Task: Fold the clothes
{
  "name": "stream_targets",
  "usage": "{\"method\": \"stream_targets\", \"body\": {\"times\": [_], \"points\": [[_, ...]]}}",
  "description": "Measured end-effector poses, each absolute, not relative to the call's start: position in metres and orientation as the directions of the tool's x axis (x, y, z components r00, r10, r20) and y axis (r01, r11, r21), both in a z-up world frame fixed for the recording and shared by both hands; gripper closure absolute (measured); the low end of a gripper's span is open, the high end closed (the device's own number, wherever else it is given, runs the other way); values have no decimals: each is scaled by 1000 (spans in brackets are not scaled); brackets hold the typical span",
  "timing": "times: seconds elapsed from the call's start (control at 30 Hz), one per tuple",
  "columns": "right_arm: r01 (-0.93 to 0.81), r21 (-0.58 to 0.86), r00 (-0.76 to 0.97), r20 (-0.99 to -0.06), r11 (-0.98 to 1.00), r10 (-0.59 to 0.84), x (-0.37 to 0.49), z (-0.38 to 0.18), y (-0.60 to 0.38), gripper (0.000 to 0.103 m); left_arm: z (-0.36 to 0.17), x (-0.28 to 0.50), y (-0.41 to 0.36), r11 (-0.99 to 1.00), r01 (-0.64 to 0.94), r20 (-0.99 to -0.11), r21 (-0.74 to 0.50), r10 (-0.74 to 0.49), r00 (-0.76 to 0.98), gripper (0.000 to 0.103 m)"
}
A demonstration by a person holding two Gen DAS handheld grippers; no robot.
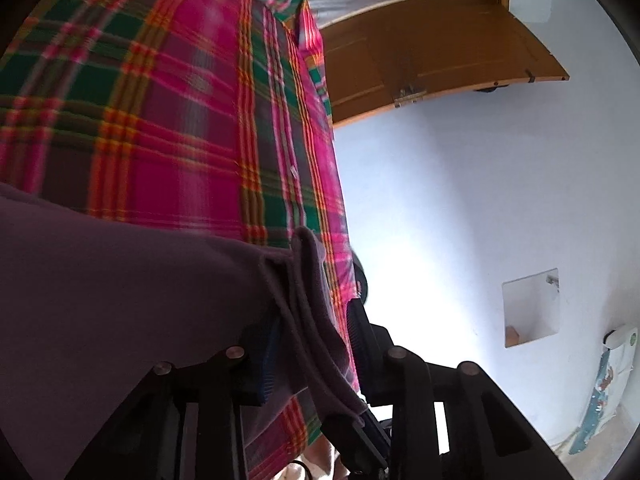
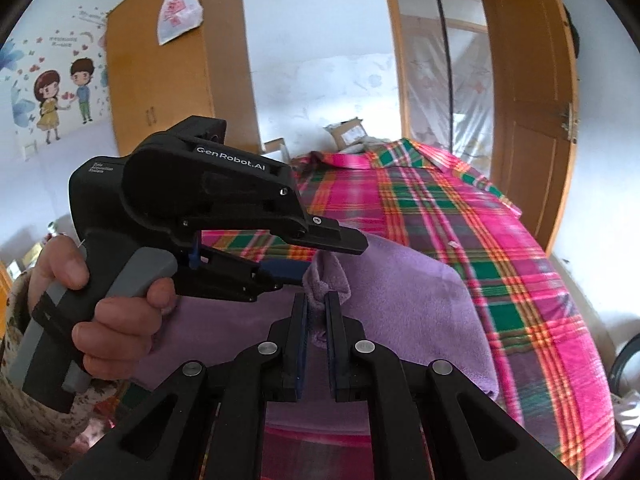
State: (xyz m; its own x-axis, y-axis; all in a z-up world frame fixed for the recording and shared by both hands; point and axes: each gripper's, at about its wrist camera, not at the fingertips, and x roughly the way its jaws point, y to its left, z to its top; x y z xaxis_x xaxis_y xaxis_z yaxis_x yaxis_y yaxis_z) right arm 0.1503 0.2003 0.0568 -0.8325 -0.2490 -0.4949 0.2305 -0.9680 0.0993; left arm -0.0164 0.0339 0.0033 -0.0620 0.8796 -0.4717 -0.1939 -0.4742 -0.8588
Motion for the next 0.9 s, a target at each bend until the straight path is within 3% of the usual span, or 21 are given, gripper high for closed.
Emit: {"method": "stream_targets", "body": {"times": [0.47,0.7,0.9], "points": [[340,142,-776,-516,-929,-363,145,44,145,95,-2,-17,-26,-541,-148,-522,-828,840,-150,78],[348,153,-731,-574,-925,-370,130,26,139,95,-22,-18,-46,-618,-92,-603,-781,784,-149,78],[345,156,-702,-611,-926,-365,125,15,134,94,-27,-20,-52,-635,-67,-622,-769,769,-148,78]]}}
